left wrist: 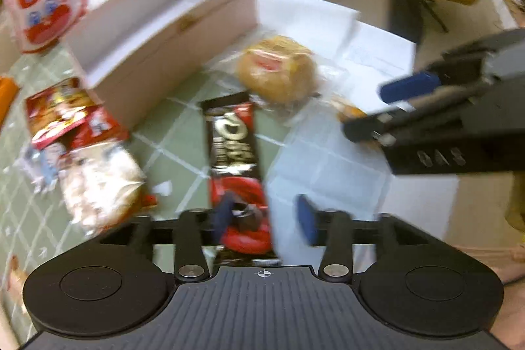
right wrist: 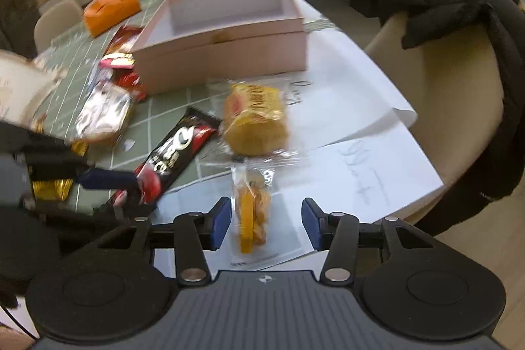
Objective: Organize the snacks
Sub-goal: 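Drop the Dove bar into the pink box with the left tool while the right tool holds the orange packet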
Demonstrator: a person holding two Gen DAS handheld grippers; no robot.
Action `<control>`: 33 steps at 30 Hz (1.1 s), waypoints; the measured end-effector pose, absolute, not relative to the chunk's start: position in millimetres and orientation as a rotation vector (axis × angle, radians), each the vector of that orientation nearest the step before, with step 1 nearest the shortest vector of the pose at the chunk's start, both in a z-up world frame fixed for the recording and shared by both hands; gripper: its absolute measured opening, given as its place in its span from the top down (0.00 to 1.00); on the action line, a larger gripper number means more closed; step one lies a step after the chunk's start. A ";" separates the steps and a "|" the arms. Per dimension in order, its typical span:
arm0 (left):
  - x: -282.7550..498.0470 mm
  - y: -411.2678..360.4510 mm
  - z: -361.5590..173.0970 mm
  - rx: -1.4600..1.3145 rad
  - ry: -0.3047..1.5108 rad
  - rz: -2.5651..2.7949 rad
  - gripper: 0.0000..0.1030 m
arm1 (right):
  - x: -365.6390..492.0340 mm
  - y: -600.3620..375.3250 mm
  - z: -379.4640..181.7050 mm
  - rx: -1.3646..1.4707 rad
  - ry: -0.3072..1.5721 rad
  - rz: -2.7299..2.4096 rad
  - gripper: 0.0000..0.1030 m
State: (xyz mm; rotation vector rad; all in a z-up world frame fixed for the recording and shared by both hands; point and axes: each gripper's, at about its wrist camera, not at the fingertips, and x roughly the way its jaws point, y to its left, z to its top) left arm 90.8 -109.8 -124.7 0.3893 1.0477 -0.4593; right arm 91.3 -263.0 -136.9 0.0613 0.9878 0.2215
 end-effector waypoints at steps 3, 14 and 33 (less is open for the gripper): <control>95.9 -104.4 -124.7 0.302 1.059 -0.482 0.30 | 94.1 -269.5 -139.4 0.083 0.993 0.191 0.52; 128.3 -83.4 -131.4 0.186 1.082 -0.357 0.39 | 79.8 -262.0 -138.6 0.039 0.954 0.222 0.47; 83.6 -58.5 -99.4 0.032 0.994 -0.319 0.57 | 82.4 -261.2 -117.1 0.033 0.942 0.310 0.73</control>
